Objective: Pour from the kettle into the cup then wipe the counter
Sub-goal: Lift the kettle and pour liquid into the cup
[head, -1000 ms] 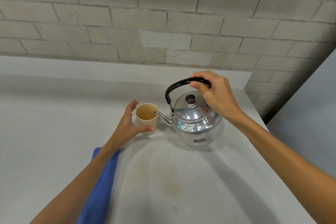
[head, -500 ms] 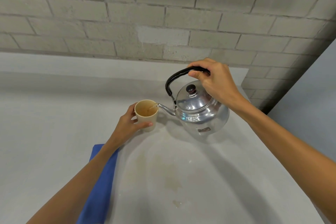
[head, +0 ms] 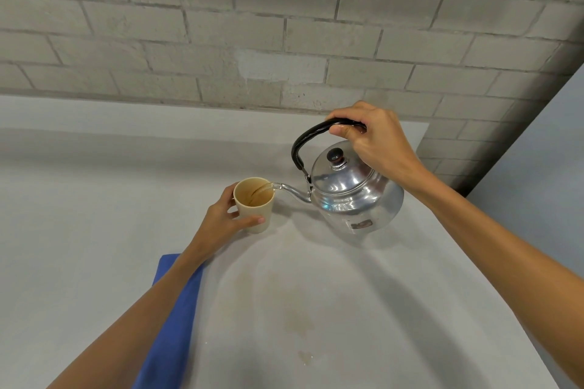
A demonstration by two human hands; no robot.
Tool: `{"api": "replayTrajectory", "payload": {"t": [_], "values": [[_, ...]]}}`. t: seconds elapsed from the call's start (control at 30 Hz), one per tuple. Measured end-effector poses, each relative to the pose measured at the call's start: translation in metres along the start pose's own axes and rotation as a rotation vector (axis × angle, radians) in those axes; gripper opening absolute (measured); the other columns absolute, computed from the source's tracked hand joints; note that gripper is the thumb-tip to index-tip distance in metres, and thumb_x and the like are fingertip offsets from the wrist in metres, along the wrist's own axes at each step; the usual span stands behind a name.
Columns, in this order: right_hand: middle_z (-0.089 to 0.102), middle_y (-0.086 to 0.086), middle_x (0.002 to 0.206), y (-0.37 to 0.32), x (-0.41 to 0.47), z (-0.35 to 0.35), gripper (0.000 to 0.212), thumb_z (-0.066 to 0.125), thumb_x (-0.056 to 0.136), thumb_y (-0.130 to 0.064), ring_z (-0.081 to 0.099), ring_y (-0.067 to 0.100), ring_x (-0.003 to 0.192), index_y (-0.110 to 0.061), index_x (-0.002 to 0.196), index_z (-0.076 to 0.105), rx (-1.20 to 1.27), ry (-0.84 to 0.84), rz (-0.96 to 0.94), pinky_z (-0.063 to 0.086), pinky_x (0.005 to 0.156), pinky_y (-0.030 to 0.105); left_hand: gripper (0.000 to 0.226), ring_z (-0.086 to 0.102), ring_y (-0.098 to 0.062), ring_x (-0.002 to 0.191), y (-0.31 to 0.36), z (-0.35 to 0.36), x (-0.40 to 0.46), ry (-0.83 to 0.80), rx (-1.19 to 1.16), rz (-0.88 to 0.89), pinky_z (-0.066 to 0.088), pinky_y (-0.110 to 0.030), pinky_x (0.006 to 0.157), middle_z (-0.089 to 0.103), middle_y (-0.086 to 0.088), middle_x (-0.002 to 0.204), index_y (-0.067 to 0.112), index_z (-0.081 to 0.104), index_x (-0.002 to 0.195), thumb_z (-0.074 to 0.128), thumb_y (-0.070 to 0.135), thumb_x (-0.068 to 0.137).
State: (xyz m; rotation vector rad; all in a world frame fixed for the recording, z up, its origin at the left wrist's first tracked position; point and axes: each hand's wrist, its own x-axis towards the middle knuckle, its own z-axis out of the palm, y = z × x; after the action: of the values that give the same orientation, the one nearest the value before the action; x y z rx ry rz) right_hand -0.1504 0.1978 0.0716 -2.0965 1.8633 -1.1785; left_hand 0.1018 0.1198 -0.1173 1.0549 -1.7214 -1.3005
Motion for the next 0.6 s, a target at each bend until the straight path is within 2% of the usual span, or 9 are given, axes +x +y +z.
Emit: {"api": "replayTrajectory", "payload": {"t": [0.1, 0.3, 0.47, 0.6], "values": [[0.065, 0.009, 0.090, 0.0014, 0.0009, -0.0012, 0.019, 0.065, 0.085, -0.014, 0.054, 0.018, 0.076, -0.015, 0.104, 0.070, -0.011, 0.000, -0.006, 0.036, 0.068, 0.008, 0.076, 0.057, 0.000, 0.108, -0.0005, 0.0000, 0.0002, -0.008, -0.003, -0.001, 0.049, -0.017, 0.083, 0.058, 0.016, 0.120, 0.035, 0.045, 0.126, 0.085, 0.031, 0.061], [0.065, 0.012, 0.090, 0.0023, 0.0039, -0.0038, 0.018, 0.065, 0.085, -0.013, 0.056, 0.021, 0.078, -0.015, 0.102, 0.070, -0.016, -0.001, -0.024, 0.039, 0.071, 0.015, 0.079, 0.057, -0.003, 0.109, -0.0010, 0.0003, 0.0003, -0.012, 0.007, 0.001, 0.049, -0.019, 0.085, 0.057, 0.016, 0.121, 0.034, 0.043, 0.128, 0.084, 0.033, 0.061], [0.065, 0.009, 0.089, 0.0030, 0.0059, -0.0055, 0.018, 0.065, 0.085, -0.013, 0.051, 0.011, 0.074, -0.016, 0.102, 0.071, -0.027, -0.008, -0.043, 0.035, 0.071, 0.010, 0.077, 0.057, -0.001, 0.108, 0.0000, 0.0003, -0.0001, -0.013, 0.007, -0.003, 0.049, -0.015, 0.081, 0.057, 0.019, 0.120, 0.037, 0.043, 0.126, 0.084, 0.033, 0.061], [0.065, 0.012, 0.088, 0.0022, 0.0077, -0.0074, 0.017, 0.064, 0.086, -0.013, 0.051, 0.015, 0.074, -0.016, 0.101, 0.071, -0.046, -0.019, -0.069, 0.037, 0.071, 0.017, 0.077, 0.057, -0.002, 0.109, 0.0002, 0.0000, 0.0001, -0.011, 0.009, -0.002, 0.049, -0.016, 0.082, 0.058, 0.017, 0.121, 0.036, 0.044, 0.126, 0.085, 0.030, 0.061]]}}
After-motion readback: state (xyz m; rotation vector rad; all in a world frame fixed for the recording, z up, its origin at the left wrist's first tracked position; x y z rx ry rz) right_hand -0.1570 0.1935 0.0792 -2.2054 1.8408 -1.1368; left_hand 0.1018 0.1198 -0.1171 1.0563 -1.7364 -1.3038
